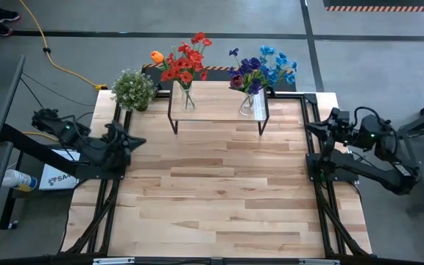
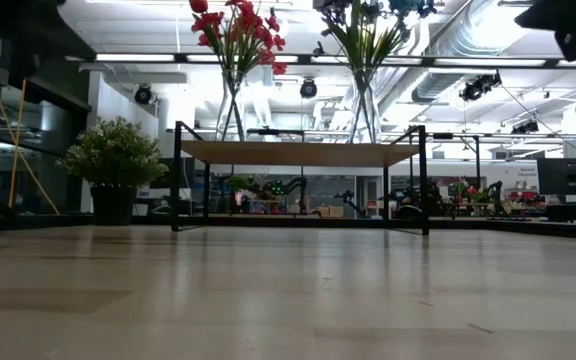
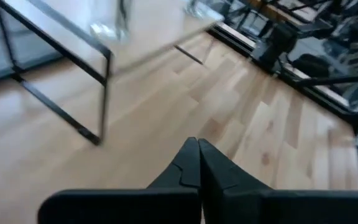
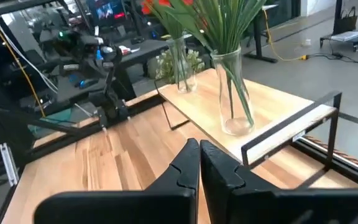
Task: Pick and place flowers into a vace then onto a shelf
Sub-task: Return to Home Position
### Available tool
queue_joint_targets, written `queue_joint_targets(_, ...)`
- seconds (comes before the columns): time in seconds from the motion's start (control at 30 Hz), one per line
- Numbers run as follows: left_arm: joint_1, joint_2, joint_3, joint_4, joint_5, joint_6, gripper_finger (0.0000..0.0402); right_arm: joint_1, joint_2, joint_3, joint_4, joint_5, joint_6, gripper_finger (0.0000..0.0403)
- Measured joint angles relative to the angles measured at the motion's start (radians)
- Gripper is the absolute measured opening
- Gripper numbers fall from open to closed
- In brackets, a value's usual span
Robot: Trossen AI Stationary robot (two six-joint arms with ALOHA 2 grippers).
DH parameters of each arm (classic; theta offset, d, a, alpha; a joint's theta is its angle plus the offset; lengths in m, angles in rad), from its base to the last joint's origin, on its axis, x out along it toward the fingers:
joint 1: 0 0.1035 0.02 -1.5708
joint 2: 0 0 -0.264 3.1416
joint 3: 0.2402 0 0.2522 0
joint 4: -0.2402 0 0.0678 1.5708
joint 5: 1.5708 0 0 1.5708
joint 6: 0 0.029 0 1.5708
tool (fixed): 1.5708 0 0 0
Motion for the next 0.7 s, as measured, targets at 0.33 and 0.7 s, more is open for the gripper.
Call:
queue_joint_targets(0.33, 0.0, -0.132, -0.243, 0.298, 0.03, 0.036, 0.006, 0.0, -0.107, -0.203, 0.267, -0.112, -0.001, 0.0007)
queue_joint_targets(0.7, 0.0, -0.173, -0.284, 0.341, -0.031, 0.173, 0.0039, 0.0, -0.102, -0.212, 0.338, -0.227, -0.032, 0.0008)
